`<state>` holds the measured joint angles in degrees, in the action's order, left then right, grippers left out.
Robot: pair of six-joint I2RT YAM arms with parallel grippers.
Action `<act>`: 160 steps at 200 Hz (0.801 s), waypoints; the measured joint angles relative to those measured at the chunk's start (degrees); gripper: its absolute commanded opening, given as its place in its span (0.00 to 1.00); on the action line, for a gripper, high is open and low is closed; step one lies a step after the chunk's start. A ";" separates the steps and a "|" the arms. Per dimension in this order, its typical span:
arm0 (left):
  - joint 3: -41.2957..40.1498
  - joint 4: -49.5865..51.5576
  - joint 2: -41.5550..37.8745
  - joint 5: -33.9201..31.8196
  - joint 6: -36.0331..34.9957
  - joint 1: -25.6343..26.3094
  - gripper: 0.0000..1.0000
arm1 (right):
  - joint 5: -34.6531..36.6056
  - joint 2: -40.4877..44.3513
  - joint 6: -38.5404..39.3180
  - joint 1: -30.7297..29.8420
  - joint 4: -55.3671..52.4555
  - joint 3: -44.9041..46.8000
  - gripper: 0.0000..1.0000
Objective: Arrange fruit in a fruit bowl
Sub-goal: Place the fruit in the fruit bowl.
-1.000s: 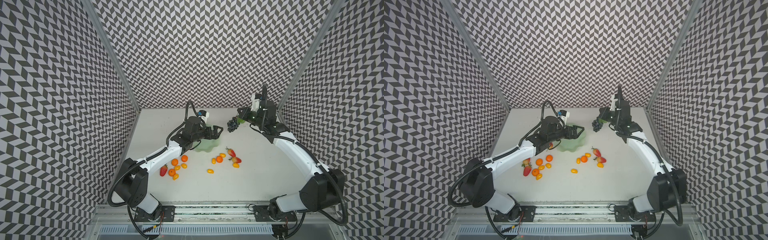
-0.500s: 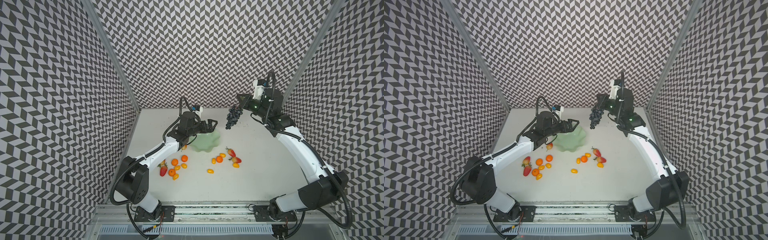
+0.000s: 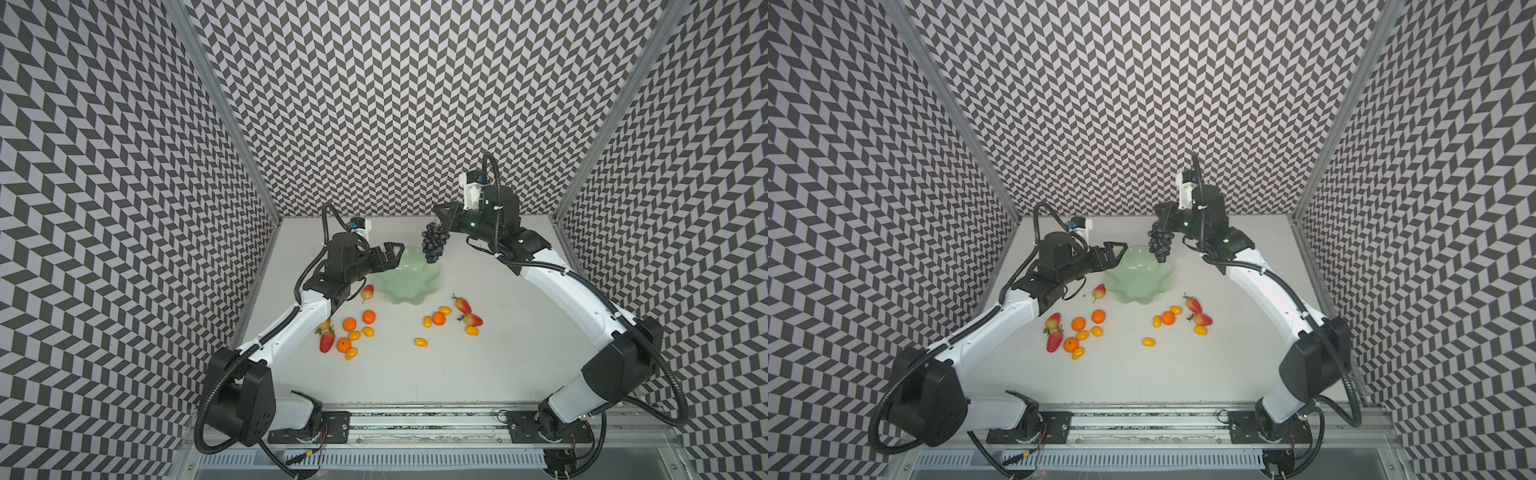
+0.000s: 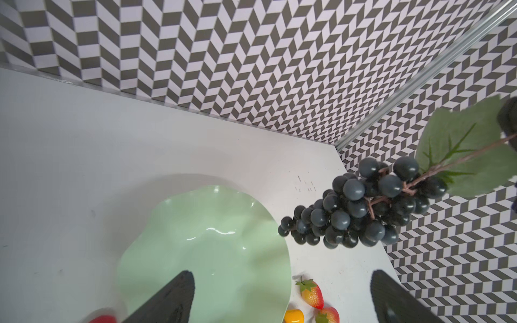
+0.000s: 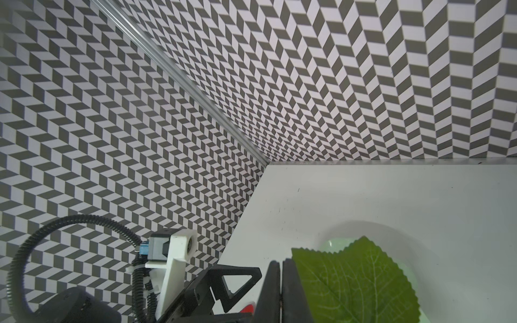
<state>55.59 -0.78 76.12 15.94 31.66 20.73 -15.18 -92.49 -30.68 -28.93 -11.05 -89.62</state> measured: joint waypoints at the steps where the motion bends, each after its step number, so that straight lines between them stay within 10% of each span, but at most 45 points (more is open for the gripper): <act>1: -0.09 0.02 -0.13 0.00 0.00 -0.11 1.00 | -0.02 -0.07 0.02 -0.07 -0.02 0.00 0.00; 160: -8.55 2.58 -6.62 1.46 -0.52 -7.65 1.00 | -3.23 -12.41 0.72 -7.65 0.74 -1.70 0.00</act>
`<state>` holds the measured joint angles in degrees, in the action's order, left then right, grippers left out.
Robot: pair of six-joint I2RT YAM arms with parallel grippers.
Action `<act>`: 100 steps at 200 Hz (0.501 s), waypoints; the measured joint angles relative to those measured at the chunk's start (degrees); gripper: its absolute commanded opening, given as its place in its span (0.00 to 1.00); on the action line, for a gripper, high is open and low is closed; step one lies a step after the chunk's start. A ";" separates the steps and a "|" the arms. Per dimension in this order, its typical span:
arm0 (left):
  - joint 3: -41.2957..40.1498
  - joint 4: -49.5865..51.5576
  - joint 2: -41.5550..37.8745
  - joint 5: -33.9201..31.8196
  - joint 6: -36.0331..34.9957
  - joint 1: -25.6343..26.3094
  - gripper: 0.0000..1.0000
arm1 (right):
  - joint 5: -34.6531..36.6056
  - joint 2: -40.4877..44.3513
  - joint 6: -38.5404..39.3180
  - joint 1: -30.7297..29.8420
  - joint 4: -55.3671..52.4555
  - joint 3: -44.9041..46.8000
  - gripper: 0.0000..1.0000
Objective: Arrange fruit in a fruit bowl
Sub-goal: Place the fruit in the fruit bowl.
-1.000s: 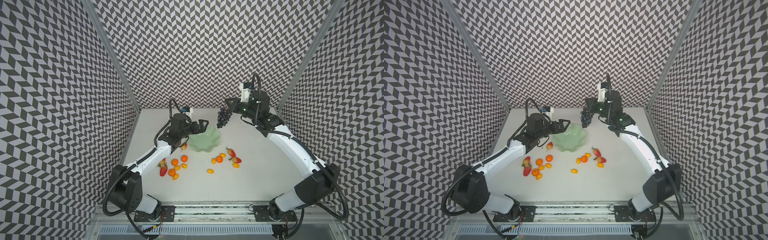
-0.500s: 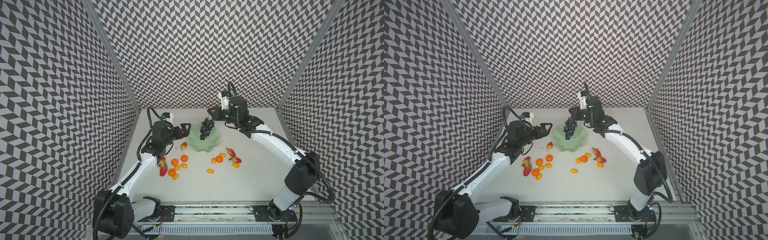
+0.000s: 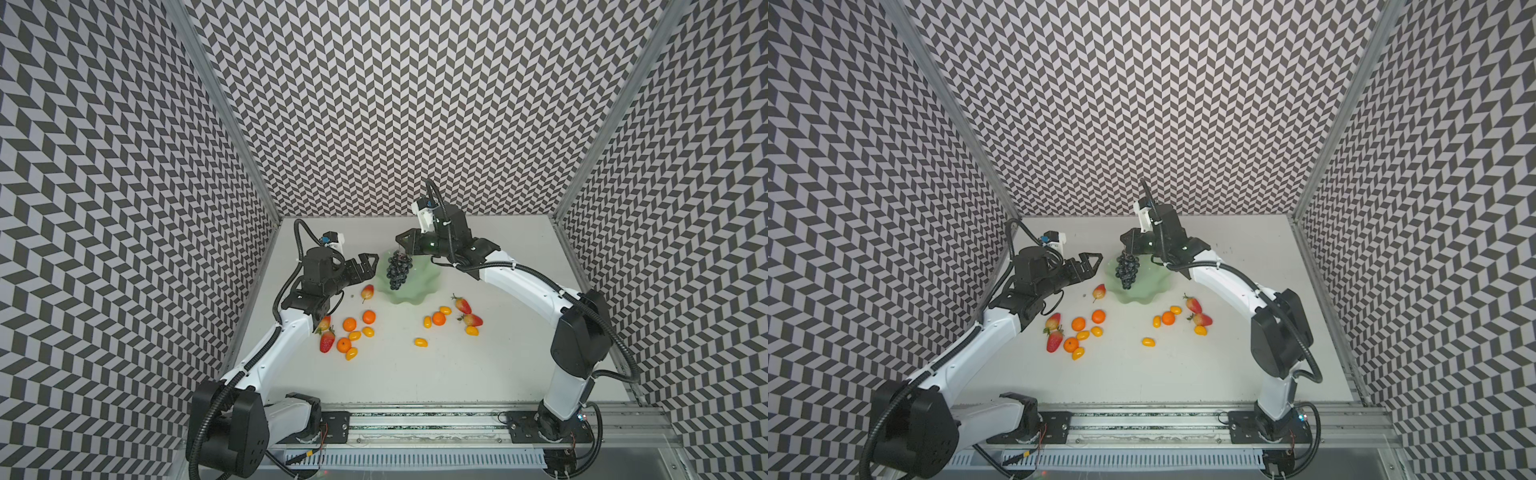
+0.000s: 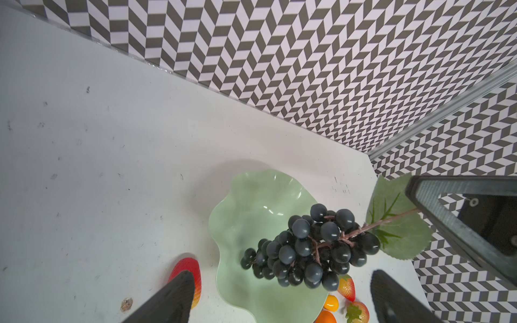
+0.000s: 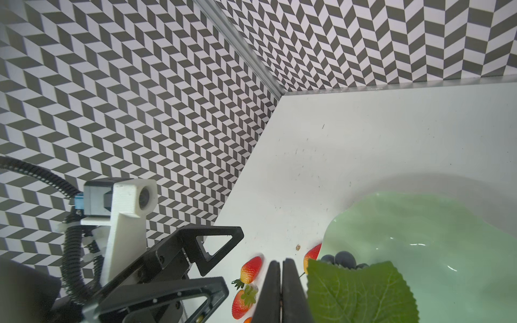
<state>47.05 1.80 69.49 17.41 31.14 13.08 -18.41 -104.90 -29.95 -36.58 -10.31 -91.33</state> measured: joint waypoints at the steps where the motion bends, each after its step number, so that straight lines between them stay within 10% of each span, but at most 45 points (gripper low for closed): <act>1: 0.00 0.00 0.11 0.04 0.00 0.02 1.00 | 0.00 -0.13 0.00 0.00 0.00 -0.02 0.00; 100: 0.00 0.02 3.93 0.70 -0.44 3.19 1.00 | 4.81 -6.58 0.66 2.01 -1.09 -2.58 0.00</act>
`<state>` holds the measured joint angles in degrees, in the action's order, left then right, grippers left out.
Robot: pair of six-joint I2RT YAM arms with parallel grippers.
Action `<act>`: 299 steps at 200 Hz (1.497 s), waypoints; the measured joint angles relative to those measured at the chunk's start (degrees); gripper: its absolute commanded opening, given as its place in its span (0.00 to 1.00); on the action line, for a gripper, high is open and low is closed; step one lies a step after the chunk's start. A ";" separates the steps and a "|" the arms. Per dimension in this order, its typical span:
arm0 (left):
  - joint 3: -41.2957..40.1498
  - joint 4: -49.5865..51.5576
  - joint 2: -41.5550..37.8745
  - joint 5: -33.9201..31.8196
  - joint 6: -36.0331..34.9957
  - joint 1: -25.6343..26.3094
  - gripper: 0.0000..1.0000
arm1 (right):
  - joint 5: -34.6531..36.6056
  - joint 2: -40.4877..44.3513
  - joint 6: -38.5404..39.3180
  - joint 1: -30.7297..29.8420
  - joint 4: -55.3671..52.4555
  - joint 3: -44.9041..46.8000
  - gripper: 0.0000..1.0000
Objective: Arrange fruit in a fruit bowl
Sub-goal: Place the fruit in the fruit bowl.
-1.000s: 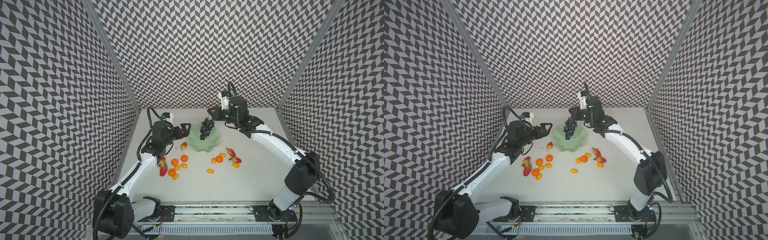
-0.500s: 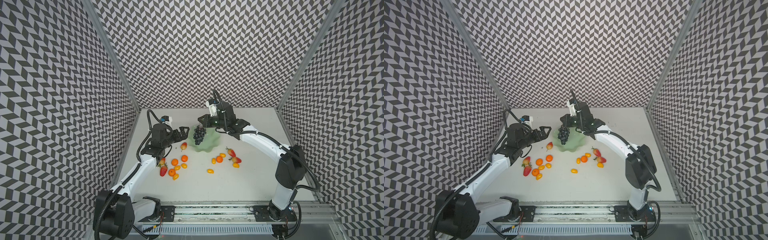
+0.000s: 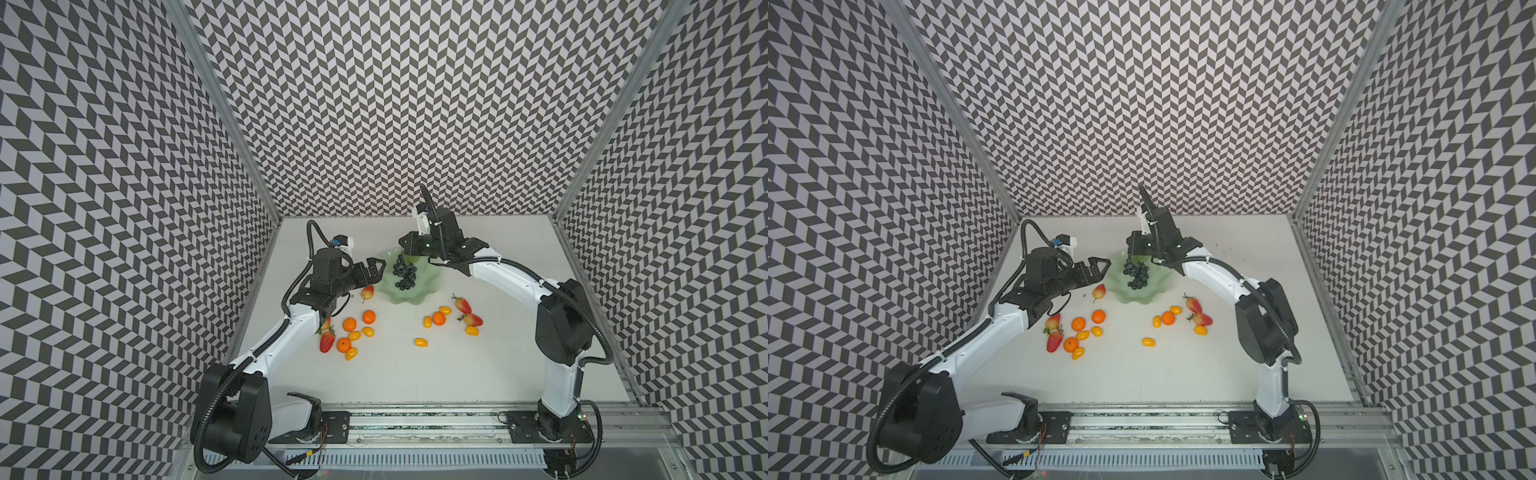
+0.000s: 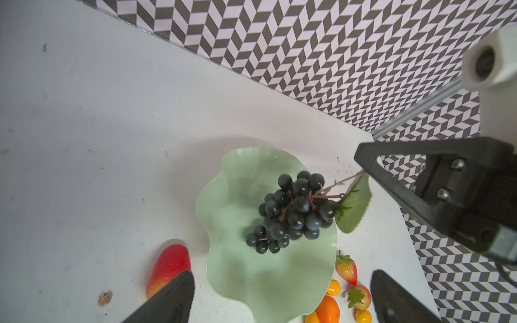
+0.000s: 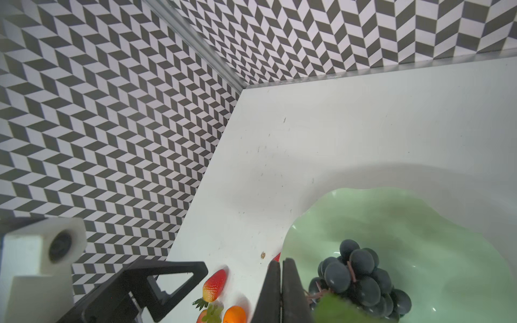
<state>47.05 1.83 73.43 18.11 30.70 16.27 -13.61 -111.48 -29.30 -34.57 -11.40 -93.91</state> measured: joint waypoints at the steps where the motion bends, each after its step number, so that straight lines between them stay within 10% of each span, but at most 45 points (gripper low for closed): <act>1: 0.00 0.00 0.13 0.02 0.00 0.13 1.00 | 0.02 -0.09 0.00 0.09 0.00 -0.04 0.00; 146: 0.85 0.44 3.93 -0.26 -0.20 4.39 1.00 | 2.78 -4.90 1.03 4.00 -1.07 -2.10 0.00; 269: 0.83 2.95 2.40 -0.96 -0.17 4.79 1.00 | 2.91 -3.72 2.19 4.39 -2.19 -1.22 0.61; 299: 0.24 3.80 -1.51 -2.05 0.02 5.53 1.00 | 2.91 0.28 3.39 4.37 -2.84 1.66 0.62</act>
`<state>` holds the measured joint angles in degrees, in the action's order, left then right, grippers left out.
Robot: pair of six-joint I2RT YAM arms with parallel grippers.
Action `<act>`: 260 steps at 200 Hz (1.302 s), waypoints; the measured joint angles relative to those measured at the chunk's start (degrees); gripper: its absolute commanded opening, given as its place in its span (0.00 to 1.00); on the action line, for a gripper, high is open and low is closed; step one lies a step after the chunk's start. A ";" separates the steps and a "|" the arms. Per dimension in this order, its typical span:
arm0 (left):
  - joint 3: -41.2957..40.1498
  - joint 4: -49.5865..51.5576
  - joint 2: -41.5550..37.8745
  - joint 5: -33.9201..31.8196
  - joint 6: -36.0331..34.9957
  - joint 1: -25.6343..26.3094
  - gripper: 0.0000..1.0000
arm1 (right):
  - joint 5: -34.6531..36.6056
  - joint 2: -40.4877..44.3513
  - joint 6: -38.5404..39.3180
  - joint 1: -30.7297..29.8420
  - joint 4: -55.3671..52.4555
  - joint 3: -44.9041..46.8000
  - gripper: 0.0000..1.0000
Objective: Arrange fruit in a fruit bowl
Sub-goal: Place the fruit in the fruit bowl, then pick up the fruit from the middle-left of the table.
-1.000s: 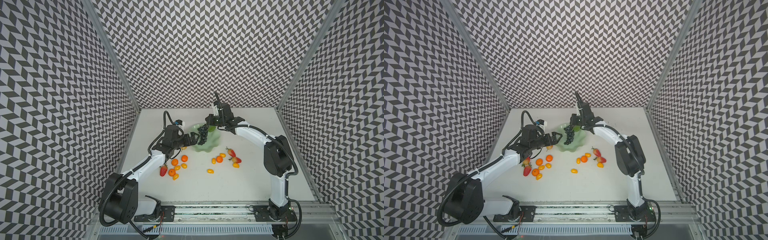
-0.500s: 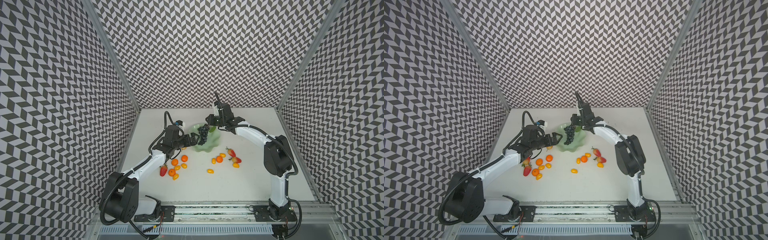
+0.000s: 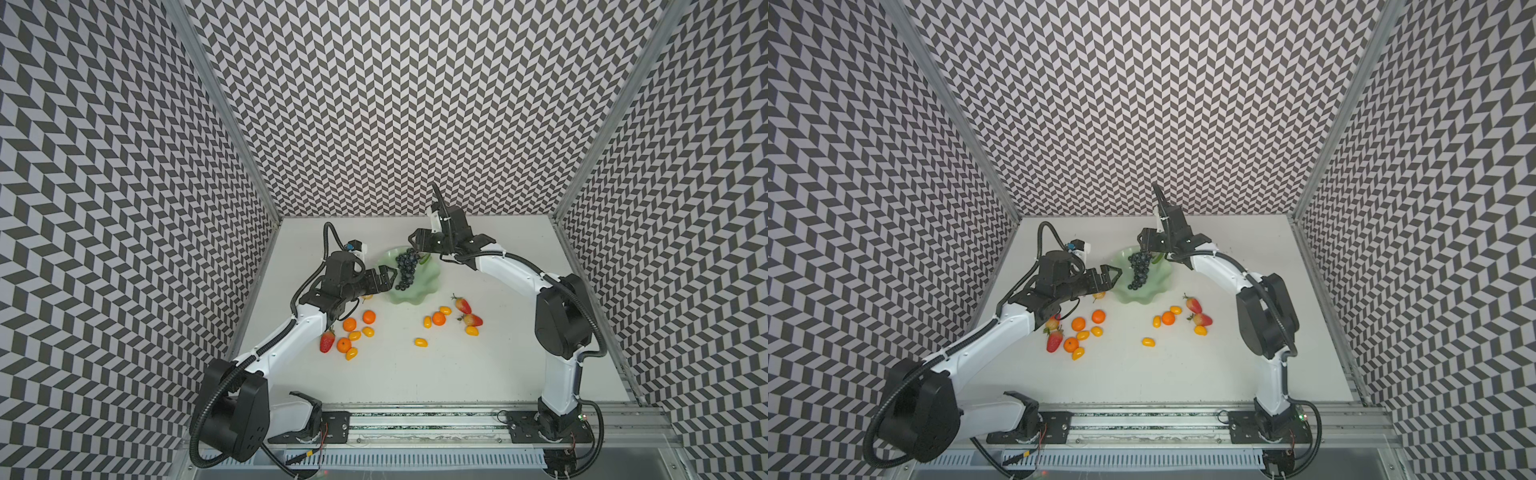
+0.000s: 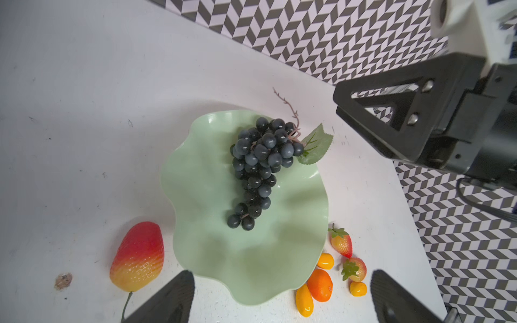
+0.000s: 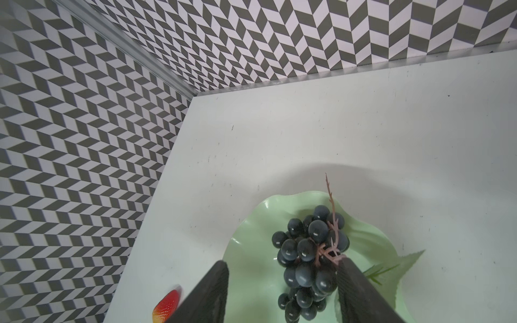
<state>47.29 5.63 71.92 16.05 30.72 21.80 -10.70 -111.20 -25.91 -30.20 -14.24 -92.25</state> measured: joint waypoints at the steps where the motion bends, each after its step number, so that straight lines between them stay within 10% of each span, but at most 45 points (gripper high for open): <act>1: -0.04 0.07 -0.24 -0.04 0.00 0.02 1.00 | 0.02 0.15 0.04 0.00 0.00 0.11 0.62; 90: -5.44 7.91 -14.80 -5.07 1.79 2.91 1.00 | 2.16 19.85 1.57 -2.71 1.68 21.53 0.56; 161: -6.27 18.80 -24.72 -12.00 6.93 3.19 1.00 | 4.98 22.77 1.49 -16.85 3.85 26.75 0.54; 260: -3.41 29.97 -30.75 -9.79 6.60 -18.97 1.00 | 2.23 0.87 0.76 -32.41 8.72 13.86 0.41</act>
<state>43.88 35.59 41.17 6.26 37.32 2.83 -8.47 -110.32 -25.15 -62.61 -5.52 -78.39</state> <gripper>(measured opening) 0.997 0.422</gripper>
